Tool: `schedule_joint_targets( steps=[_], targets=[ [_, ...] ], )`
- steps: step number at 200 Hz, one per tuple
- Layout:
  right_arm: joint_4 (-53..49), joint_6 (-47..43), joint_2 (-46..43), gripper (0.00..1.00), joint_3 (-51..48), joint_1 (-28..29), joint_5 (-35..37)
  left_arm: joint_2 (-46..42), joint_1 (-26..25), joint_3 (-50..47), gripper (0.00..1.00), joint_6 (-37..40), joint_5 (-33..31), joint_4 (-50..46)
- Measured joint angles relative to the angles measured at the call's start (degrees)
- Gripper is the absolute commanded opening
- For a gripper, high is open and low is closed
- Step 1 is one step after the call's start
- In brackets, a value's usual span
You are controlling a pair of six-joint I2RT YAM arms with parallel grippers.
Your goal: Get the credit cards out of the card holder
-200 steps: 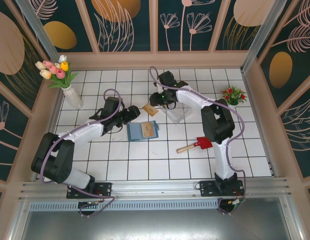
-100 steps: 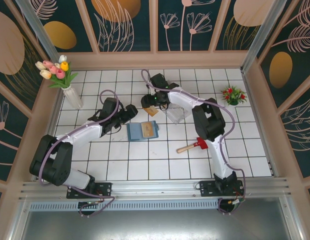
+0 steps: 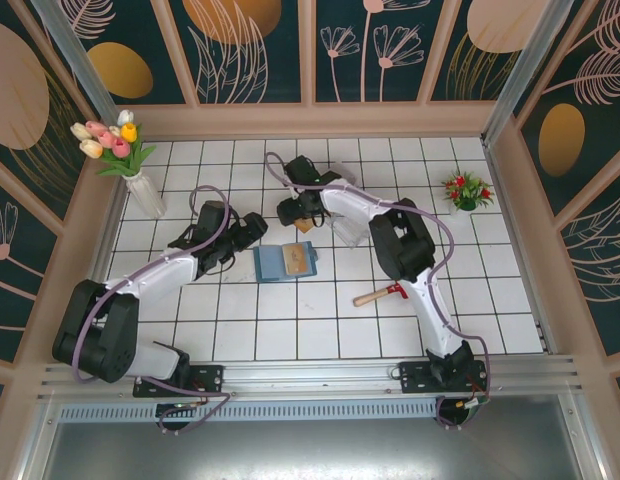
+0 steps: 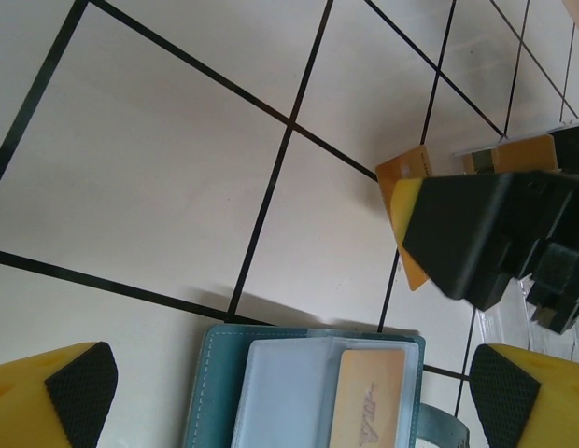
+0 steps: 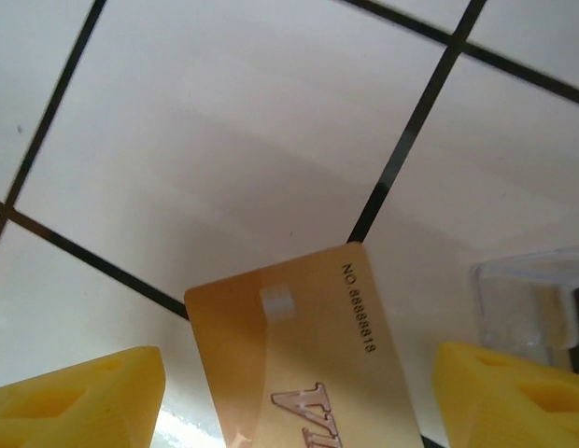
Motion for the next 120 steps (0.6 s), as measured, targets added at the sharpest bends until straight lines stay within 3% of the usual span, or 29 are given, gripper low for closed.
schedule_joint_targets(
  steps=[120],
  targets=[
    [-1.5,-3.1,0.8,0.71,0.4,0.4,1.8,-1.3,0.6,-1.1,0.98,0.0,-0.5,-0.7]
  ],
)
